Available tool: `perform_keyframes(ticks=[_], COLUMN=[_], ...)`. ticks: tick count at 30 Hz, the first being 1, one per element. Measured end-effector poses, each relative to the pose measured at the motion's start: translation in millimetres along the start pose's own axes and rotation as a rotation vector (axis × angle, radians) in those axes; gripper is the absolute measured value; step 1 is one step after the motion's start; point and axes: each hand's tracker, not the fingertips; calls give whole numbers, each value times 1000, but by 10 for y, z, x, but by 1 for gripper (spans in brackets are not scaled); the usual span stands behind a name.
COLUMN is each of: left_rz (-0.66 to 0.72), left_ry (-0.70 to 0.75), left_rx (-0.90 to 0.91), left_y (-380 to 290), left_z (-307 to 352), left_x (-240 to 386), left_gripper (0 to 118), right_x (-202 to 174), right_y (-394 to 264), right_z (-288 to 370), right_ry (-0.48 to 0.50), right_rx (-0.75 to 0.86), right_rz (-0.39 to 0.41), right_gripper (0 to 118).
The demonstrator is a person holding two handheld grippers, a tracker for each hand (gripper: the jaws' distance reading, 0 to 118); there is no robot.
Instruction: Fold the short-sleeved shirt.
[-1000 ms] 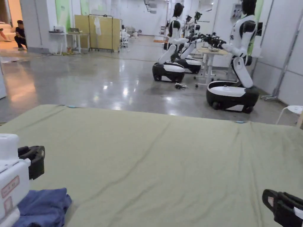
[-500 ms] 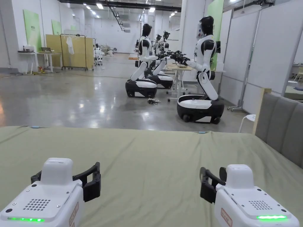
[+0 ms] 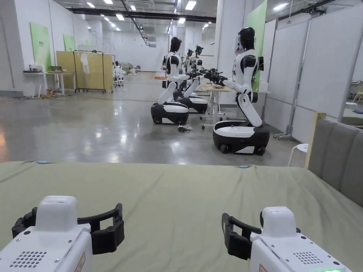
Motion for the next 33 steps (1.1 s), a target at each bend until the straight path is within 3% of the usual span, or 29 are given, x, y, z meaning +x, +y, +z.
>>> perform_keyframes(ticks=[4, 7, 12, 18, 24, 27, 31, 33], left_rz=[-11, -5, -3, 22, 14, 9, 6, 5], left_ry=[-10, -8, -2, -6, -16, -19, -18, -16], left_rx=[-6, -12, -10, -12, -4, -7, -8, -7], left_y=[17, 5, 9, 52, 94, 102, 112, 119], left_z=[-16, -11, -4, 6, 10, 14, 14, 12], left_x=[28, 47, 48, 31, 61, 69, 70, 74], left_gripper=[118, 118, 118, 118, 118, 118, 118, 118], right_x=[-16, 8, 19, -77, -48, -68, -168, -201], right_y=[102, 193, 317, 409, 385, 371, 355, 365], right_z=[-1, 1, 59, 48, 65, 128, 232, 250], right_ry=[4, 19, -22, -112, -36, -11, -110, -97], right_rx=[-14, -30, -14, -73, -64, -6, 113, 107], right_rz=[-12, -97, -150, -87, -113, -77, -24, -8], right_gripper=[87, 87, 87, 87, 87, 87, 87, 87])
